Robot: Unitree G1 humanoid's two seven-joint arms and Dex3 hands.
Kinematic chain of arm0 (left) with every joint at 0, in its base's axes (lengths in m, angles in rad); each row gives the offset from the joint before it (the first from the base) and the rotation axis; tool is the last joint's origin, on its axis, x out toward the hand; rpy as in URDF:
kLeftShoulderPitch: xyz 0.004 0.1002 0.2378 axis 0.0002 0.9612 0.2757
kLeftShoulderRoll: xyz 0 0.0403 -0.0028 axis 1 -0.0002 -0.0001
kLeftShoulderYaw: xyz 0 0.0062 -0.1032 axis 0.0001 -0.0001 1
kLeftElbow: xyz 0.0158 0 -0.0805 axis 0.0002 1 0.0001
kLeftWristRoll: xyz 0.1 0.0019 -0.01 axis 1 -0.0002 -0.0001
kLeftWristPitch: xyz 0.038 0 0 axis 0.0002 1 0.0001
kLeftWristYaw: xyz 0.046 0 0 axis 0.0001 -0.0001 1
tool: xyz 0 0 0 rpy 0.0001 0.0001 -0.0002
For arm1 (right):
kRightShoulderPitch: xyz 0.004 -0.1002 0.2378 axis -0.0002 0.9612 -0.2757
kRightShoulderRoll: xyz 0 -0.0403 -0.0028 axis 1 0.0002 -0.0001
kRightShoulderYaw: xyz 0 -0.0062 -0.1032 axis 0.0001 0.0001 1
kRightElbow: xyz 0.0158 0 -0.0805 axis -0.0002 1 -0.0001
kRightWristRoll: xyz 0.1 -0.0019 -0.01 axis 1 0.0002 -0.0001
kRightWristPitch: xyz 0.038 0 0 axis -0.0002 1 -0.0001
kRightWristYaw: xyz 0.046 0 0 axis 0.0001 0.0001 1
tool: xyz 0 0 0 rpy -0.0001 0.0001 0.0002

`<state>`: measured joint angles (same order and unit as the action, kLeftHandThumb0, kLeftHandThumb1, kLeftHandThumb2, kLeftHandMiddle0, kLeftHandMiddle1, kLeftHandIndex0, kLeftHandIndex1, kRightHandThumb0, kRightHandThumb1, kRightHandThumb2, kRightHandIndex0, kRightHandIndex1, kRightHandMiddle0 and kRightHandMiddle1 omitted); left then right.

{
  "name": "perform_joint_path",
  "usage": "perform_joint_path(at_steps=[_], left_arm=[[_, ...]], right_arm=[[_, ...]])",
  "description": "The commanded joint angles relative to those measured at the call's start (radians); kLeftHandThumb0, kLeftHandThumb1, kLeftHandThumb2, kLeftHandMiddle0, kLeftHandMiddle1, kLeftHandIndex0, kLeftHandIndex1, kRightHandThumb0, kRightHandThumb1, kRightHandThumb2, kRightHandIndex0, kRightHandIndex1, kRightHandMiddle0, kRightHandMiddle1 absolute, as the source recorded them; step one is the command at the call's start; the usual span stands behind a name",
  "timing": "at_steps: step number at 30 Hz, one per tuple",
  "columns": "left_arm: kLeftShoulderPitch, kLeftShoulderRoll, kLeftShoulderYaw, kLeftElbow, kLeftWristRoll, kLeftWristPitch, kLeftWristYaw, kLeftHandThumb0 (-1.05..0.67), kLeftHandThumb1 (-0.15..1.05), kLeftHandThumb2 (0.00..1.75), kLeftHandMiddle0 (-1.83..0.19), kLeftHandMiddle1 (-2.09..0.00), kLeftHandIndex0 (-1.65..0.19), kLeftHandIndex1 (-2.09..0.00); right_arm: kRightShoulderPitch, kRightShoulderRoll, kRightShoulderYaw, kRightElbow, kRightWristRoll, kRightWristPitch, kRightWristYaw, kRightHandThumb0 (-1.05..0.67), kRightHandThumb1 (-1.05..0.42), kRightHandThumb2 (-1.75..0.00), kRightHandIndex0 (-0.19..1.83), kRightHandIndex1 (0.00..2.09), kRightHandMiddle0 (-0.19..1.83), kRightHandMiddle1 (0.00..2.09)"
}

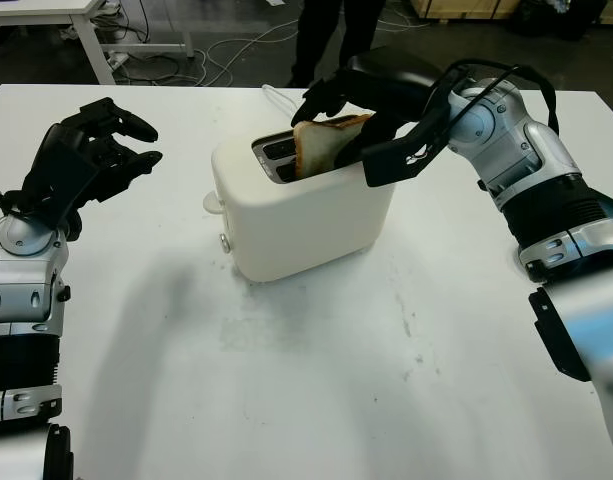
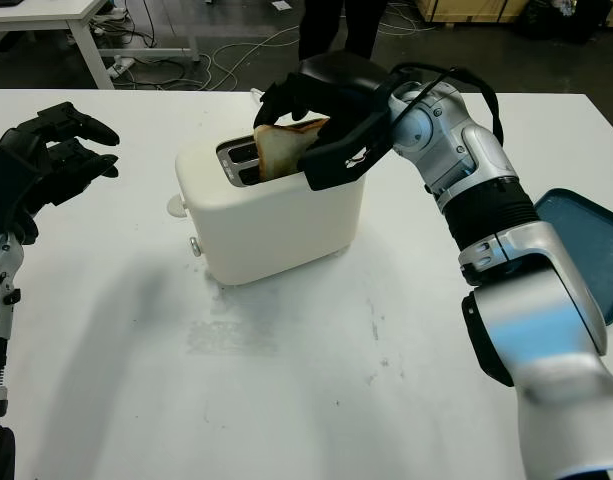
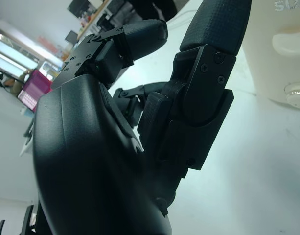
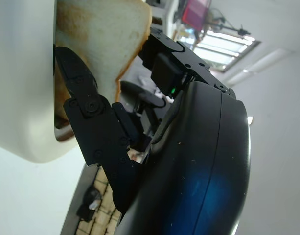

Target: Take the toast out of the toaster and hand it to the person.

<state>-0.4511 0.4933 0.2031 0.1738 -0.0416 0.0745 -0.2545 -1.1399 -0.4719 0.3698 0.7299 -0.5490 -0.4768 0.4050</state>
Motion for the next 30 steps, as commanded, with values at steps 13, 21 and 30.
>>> perform_joint_path(at_steps=[13, 21, 30], left_arm=[[0.02, -0.008, 0.007, -0.01, 0.002, -0.006, 0.011, -1.05, 0.86, 0.0, -0.54, -1.35, -0.5, -1.27], [0.02, -0.017, 0.017, -0.006, -0.012, -0.006, 0.008, -1.05, 0.85, 0.0, -0.55, -1.34, -0.52, -1.26], [0.02, -0.018, 0.018, 0.004, -0.008, -0.016, 0.006, -1.05, 0.85, 0.0, -0.54, -1.34, -0.52, -1.26]], right_arm=[[0.002, -0.016, -0.005, -0.014, 0.017, -0.014, 0.034, -0.27, -0.69, 0.0, 0.76, 0.86, 1.03, 0.11], [0.033, -0.001, 0.03, 0.013, -0.003, -0.04, 0.034, -0.33, -0.71, 0.0, 0.76, 1.49, 0.81, 1.23], [0.064, -0.025, 0.09, 0.055, -0.096, -0.165, -0.15, -0.53, -0.88, -0.1, 1.06, 1.74, 0.83, 1.73]])
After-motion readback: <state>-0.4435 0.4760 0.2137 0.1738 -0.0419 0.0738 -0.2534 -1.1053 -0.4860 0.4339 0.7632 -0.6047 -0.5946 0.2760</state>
